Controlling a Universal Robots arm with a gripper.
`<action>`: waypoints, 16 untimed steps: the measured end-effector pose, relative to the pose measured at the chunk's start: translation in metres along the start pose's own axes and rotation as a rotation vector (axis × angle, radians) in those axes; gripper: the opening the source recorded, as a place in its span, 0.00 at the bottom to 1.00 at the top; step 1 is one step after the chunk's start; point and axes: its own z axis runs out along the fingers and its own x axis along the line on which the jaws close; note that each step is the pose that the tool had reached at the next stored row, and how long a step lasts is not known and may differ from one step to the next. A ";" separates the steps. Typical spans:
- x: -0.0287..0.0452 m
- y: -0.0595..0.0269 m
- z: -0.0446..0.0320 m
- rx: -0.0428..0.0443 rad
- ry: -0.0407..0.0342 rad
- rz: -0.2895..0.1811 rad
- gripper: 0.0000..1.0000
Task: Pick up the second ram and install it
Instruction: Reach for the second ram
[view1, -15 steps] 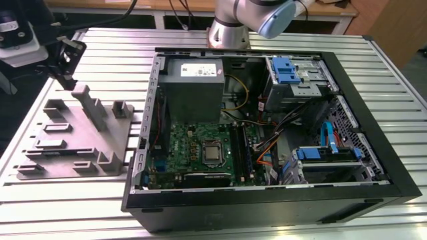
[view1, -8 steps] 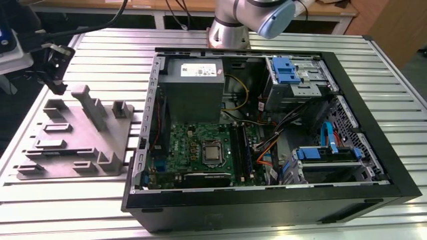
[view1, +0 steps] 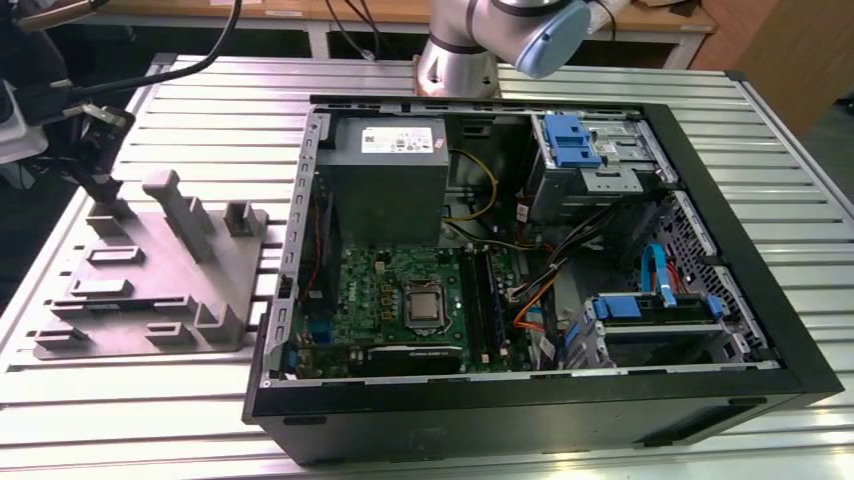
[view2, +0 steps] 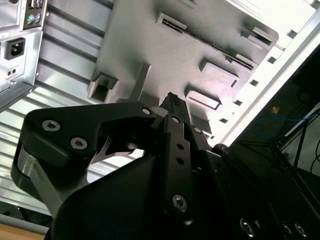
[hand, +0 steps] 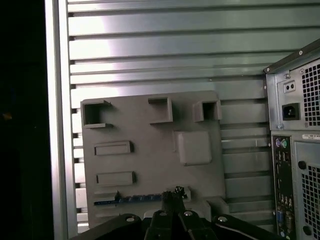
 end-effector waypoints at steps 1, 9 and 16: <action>0.0015 -0.0009 0.0014 0.0001 0.0001 0.000 0.11; 0.0136 -0.0083 0.0140 0.0001 0.0002 0.000 0.11; 0.0204 -0.0151 0.0256 0.0000 0.0003 0.000 0.11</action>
